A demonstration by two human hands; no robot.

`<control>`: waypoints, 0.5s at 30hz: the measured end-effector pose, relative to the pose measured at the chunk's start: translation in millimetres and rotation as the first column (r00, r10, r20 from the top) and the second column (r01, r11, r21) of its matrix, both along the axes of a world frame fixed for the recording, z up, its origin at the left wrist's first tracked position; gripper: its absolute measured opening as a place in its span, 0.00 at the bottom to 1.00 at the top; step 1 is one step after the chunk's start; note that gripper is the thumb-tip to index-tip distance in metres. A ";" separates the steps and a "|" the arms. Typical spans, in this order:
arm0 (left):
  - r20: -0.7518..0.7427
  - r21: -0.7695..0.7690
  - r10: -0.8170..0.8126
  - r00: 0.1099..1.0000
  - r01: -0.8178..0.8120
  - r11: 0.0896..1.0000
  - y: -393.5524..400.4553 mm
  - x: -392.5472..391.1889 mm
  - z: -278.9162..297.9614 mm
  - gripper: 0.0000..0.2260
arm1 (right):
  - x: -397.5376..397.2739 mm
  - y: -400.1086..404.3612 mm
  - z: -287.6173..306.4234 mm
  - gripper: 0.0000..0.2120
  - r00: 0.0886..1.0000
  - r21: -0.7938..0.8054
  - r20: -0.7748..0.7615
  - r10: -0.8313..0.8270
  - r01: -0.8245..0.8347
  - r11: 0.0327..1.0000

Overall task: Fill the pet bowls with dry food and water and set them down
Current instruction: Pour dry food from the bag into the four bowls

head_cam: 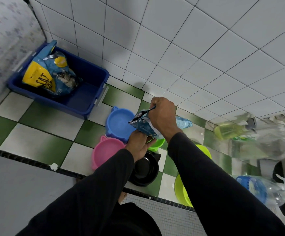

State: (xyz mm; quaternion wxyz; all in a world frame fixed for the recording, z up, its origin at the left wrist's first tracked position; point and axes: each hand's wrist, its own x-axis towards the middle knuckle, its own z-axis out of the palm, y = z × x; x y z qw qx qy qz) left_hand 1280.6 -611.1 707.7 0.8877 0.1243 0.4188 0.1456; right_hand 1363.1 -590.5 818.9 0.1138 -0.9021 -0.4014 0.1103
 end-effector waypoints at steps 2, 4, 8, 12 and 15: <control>0.012 -0.015 0.003 1.000 -0.003 1.000 -0.5 -0.7 -2.1 0.19 | -0.9 1.5 -0.7 0.09 1.000 -0.004 -0.002 -0.005 0.005 1.000; 0.028 -0.038 0.008 1.000 -0.007 0.999 -0.8 -1.2 -4.1 0.19 | -1.8 3.2 -2.0 0.09 1.000 -0.016 -0.002 -0.007 0.007 1.000; 0.036 -0.039 -0.003 0.999 0.004 0.999 -1.1 -1.0 -6.1 0.19 | -3.9 5.8 -3.9 0.10 1.000 -0.033 -0.001 -0.011 0.011 0.999; 0.031 -0.030 -0.017 0.999 0.018 0.999 -1.4 -3.2 -7.9 0.17 | -7.2 8.2 -3.7 0.10 1.000 -0.057 0.003 -0.003 0.003 0.998; 0.028 -0.029 -0.025 0.999 0.026 0.999 0.1 -4.7 -10.2 0.17 | -9.1 8.8 -2.0 0.07 1.000 -0.082 -0.007 -0.001 0.000 0.997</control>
